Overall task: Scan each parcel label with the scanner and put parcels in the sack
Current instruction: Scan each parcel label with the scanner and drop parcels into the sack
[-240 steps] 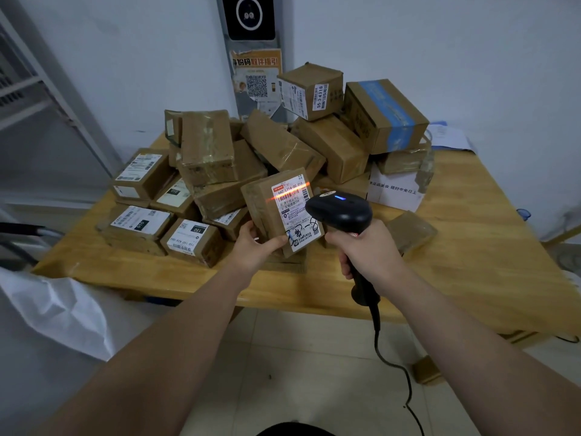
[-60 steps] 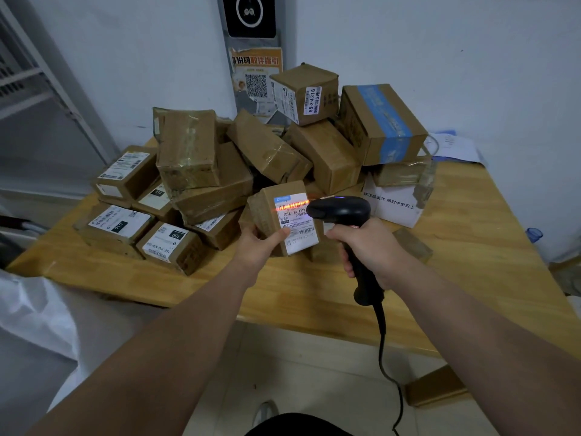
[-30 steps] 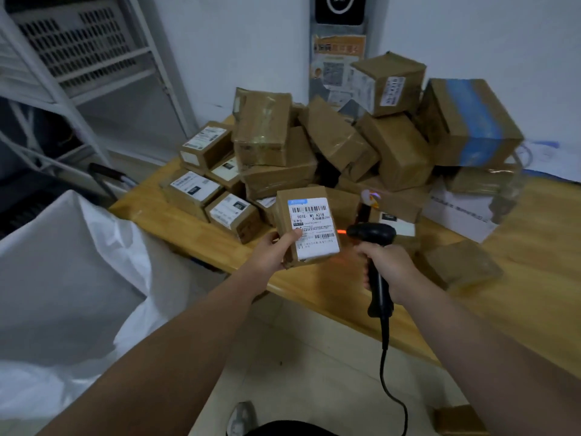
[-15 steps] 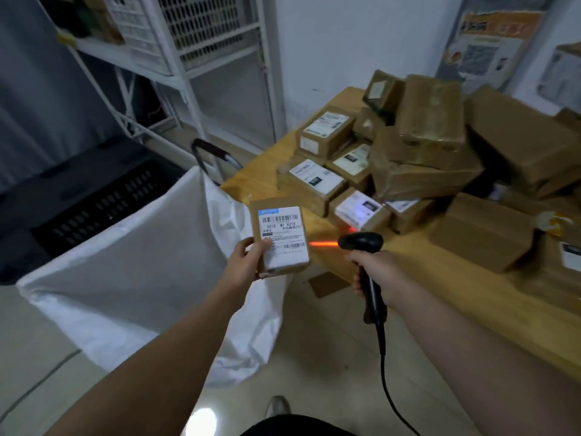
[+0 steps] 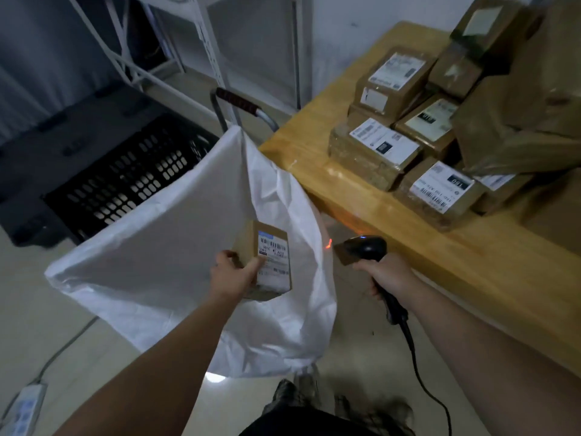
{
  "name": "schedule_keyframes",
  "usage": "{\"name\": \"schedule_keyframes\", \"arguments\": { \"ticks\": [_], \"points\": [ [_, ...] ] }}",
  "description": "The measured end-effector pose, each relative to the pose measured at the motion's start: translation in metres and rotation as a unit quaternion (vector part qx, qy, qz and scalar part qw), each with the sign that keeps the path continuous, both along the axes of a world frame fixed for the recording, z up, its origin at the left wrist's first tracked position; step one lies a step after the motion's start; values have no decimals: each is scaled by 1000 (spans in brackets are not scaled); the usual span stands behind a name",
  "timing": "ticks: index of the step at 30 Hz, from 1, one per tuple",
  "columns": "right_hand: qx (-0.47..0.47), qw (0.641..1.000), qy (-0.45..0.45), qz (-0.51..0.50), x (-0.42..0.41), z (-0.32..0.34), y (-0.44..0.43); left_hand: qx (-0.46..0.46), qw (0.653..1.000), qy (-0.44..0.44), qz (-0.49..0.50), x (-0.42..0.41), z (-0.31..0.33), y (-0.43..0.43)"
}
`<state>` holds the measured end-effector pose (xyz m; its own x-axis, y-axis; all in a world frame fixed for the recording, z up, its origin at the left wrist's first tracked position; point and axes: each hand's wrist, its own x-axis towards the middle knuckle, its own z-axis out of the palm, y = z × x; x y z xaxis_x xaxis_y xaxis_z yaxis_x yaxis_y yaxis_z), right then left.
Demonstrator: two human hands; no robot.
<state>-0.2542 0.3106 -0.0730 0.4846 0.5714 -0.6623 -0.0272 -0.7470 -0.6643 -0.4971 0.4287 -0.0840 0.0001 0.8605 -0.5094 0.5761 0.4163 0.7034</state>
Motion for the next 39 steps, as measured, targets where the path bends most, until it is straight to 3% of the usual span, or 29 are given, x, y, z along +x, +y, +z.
{"name": "schedule_keyframes", "arguments": {
  "ticks": [5, 11, 17, 25, 39],
  "points": [
    [-30, 999, -2, -13, -8, -22, 7, 86, 977, 184, -69, -8, -19, 8],
    [-51, 998, 8, -30, -12, -34, 17, 96, 958, 250, -106, 5, -37, 33],
    [-42, 999, -5, -23, -13, -38, 22, 83, 965, 188, -163, 17, -34, 37],
    [-17, 997, -40, -70, 6, -15, 13, 91, 979, 37, -181, 53, 3, 33],
    [13, 974, -57, -219, 113, 55, -87, 132, 926, -29, -351, 198, 70, -26]
  ]
}}
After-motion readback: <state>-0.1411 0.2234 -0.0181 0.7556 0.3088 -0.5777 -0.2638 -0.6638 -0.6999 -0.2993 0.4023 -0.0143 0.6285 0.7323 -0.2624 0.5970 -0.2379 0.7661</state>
